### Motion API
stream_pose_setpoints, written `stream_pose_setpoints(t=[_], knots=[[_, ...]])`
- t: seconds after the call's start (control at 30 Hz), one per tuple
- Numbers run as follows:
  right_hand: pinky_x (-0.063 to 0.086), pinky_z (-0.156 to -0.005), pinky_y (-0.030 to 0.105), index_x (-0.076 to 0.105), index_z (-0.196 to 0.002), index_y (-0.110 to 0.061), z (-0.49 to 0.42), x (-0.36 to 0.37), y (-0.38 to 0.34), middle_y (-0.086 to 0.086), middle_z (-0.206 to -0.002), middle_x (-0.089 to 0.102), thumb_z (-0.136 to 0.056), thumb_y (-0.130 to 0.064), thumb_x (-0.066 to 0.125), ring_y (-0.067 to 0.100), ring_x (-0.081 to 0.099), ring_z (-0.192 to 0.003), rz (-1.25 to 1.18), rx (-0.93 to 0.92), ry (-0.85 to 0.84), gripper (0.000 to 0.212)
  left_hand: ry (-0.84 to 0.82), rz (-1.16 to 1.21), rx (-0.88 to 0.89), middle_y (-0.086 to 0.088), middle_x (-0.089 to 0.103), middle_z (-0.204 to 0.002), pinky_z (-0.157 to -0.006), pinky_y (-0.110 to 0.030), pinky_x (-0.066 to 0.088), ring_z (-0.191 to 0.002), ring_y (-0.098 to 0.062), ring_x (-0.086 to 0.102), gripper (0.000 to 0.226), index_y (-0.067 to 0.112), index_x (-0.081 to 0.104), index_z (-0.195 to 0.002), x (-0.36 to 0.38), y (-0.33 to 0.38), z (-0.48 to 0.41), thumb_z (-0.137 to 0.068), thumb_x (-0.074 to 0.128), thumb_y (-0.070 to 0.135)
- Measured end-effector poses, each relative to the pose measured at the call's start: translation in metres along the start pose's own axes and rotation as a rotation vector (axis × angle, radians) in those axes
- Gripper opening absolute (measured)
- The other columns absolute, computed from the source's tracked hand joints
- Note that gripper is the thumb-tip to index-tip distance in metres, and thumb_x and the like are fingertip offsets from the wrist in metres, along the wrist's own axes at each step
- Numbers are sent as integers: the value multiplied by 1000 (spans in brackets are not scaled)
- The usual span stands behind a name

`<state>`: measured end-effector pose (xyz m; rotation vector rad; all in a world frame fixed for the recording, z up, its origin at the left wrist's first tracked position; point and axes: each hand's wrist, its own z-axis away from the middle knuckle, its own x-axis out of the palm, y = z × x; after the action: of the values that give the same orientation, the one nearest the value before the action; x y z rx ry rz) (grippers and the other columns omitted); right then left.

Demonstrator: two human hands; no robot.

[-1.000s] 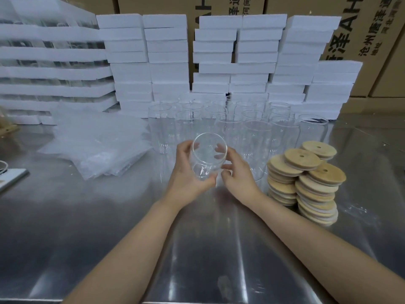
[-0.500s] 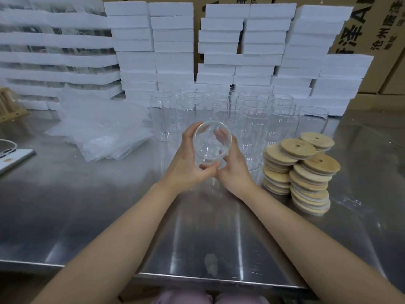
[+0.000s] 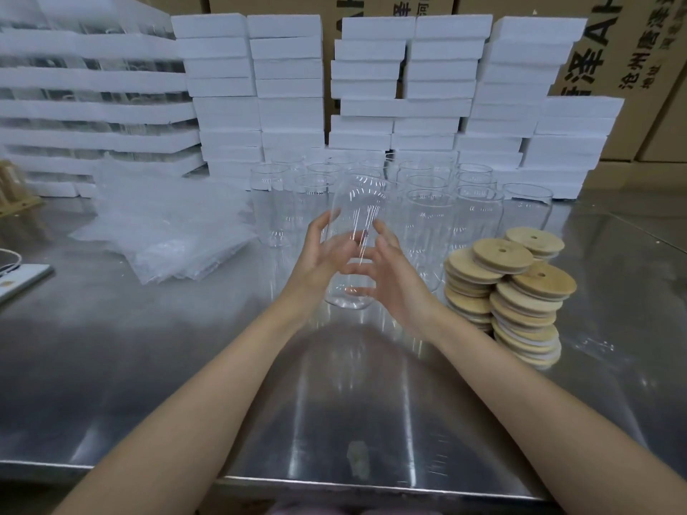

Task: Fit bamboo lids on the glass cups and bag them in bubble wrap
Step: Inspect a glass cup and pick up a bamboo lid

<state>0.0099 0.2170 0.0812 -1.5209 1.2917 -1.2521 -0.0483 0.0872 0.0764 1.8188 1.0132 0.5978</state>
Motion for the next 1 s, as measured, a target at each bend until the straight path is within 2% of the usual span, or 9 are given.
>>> stream_pose_setpoints(t=[0.13, 0.27, 0.33, 0.43, 0.53, 0.6, 0.73, 0.8, 1.0], knots=[[39, -90, 42, 25, -149, -36, 8, -3, -4, 17, -129, 55, -93, -22, 32, 27, 50, -104, -88, 1, -61, 57, 79, 156, -94, 18, 64, -115, -102, -34, 44, -111, -3, 60, 61, 23, 46, -136, -2, 3, -6, -80, 54, 47], [46, -85, 36, 28, -146, -40, 7, 0, -6, 17, -118, 57, -88, -30, 57, 24, 53, -101, 0, -83, -12, 65, 110, 221, -102, 6, 60, -103, -81, -25, 47, -87, -6, 60, 45, 25, 59, -117, -6, 7, -7, -84, 50, 54], [49, -95, 44, 26, -144, -45, 7, 1, -5, 26, -121, 53, -91, -32, 55, 22, 58, -106, 26, -150, 15, 62, 69, 205, -83, 6, 69, -105, -82, -24, 52, -95, -11, 67, 41, 31, 52, -125, -5, 5, -6, -94, 41, 55], [56, -90, 39, 30, -136, -50, 8, -1, -5, 12, -110, 51, -86, -28, 60, 8, 62, -98, 73, -260, 93, 62, 113, 182, -75, 4, 66, -122, -96, -32, 51, -111, -13, 64, 39, 31, 45, -131, -7, 4, -7, -99, 31, 49], [54, -93, 35, 29, -136, -50, 9, 1, -1, 3, -115, 45, -82, -33, 66, 9, 59, -102, 287, -335, 197, 68, 123, 106, -135, 17, 56, -126, -103, -30, 47, -113, 2, 58, 68, 31, 49, -128, -5, 5, -6, -81, 36, 79], [52, -82, 17, 29, -137, -49, 10, 3, 2, 1, -119, 42, -80, -35, 70, 9, 57, -106, 436, -367, 219, 72, 146, 72, -158, 14, 57, -117, -93, -22, 51, -103, 6, 61, 89, 32, 51, -121, -4, 2, -4, -54, 55, 90], [53, -77, 17, 35, -132, -51, 11, -1, -1, -1, -117, 43, -84, -29, 67, 3, 56, -104, 427, -367, 179, 61, 128, 13, -120, 8, 59, -110, -92, -29, 53, -102, -6, 63, 57, 30, 55, -119, -9, -4, -4, -69, 72, 52], [56, -78, 24, 42, -129, -46, 11, -2, -4, -1, -114, 49, -92, -26, 56, 7, 57, -100, 346, -369, 162, 45, 178, 138, -198, 2, 62, -112, -87, -34, 56, -96, -11, 67, 45, 24, 61, -118, -8, 4, -6, -79, 65, 46], [54, -64, 24, 62, -115, -29, 12, 0, -12, 5, -108, 60, -103, -15, 42, 5, 62, -88, 215, -368, 175, 27, 179, 926, -351, -16, 63, -114, -80, -37, 58, -104, -26, 66, 83, -6, 55, -112, 1, 26, -5, -76, 53, 69]])
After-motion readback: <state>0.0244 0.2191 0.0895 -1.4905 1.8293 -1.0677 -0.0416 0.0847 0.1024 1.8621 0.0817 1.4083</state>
